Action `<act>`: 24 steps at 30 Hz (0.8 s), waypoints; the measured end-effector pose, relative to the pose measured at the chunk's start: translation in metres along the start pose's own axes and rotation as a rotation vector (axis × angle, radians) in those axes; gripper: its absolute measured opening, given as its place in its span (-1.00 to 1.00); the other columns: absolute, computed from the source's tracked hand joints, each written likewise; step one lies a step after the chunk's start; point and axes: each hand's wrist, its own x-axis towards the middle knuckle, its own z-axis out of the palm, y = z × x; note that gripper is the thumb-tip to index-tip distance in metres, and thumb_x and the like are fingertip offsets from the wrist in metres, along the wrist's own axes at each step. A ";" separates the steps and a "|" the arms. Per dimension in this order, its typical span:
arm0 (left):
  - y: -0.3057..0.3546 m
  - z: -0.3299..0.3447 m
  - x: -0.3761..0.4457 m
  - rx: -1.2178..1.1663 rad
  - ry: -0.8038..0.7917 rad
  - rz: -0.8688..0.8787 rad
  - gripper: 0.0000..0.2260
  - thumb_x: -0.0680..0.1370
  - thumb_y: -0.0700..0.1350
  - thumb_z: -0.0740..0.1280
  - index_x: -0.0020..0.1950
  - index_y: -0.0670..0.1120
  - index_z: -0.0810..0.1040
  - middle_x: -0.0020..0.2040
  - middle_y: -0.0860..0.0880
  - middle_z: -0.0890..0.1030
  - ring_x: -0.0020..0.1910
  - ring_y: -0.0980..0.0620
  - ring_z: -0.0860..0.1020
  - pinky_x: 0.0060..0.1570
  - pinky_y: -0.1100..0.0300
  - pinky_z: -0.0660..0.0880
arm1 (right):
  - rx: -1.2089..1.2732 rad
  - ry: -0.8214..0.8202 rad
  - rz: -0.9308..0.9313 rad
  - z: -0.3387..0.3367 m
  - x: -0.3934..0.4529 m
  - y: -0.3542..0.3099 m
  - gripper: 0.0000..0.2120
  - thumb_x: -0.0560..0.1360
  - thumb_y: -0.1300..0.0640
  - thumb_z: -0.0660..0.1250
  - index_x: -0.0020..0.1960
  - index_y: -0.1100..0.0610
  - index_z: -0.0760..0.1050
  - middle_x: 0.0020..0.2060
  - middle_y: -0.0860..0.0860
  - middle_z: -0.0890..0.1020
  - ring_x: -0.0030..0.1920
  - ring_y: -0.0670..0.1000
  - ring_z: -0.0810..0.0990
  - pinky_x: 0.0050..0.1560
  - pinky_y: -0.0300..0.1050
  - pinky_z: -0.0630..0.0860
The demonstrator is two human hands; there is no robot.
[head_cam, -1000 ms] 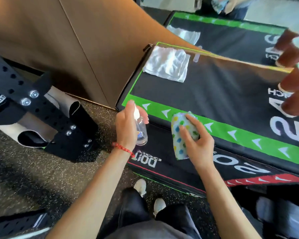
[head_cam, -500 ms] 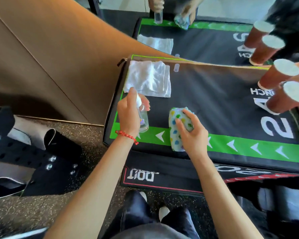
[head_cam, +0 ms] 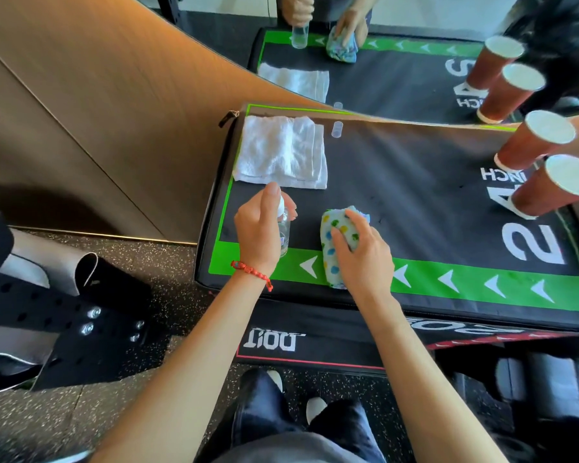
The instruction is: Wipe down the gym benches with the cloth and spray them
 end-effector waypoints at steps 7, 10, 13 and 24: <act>0.002 -0.002 -0.004 0.021 0.024 -0.013 -0.52 0.43 0.24 0.06 -0.37 -0.11 0.51 -0.37 0.01 0.58 -0.32 0.08 0.52 -0.20 0.23 0.43 | -0.065 -0.050 -0.029 -0.004 -0.002 0.000 -0.59 0.53 -0.06 0.20 0.36 -0.10 0.27 0.04 0.07 0.49 0.01 0.12 0.49 -0.20 -0.13 0.27; 0.004 -0.005 -0.008 0.049 0.043 -0.060 -0.57 0.40 0.28 0.07 -0.28 -0.03 0.52 -0.29 0.10 0.61 -0.23 0.07 0.53 -0.17 0.19 0.45 | -0.046 -0.007 -0.059 -0.008 -0.006 0.004 -0.54 0.51 -0.05 0.24 0.39 -0.09 0.26 -0.02 0.07 0.42 -0.02 0.12 0.47 -0.19 -0.12 0.31; 0.006 -0.007 -0.017 0.020 0.062 -0.081 -0.61 0.41 0.26 0.12 -0.08 -0.01 0.52 -0.09 0.02 0.60 -0.13 0.13 0.52 -0.21 0.37 0.44 | -0.028 0.083 -0.168 -0.011 -0.010 0.012 -0.54 0.47 0.01 0.32 0.35 0.01 0.35 0.00 0.12 0.45 0.02 0.15 0.45 -0.02 -0.03 0.36; -0.021 -0.043 -0.090 0.635 0.189 0.251 -0.61 0.53 -0.01 0.21 0.21 -0.26 0.53 0.17 -0.12 0.57 0.17 -0.03 0.50 0.22 0.12 0.39 | -0.136 0.284 -0.663 -0.017 -0.048 0.031 -0.65 0.45 0.08 0.30 0.21 0.15 0.47 0.15 0.16 0.53 0.16 0.16 0.43 0.09 0.04 0.34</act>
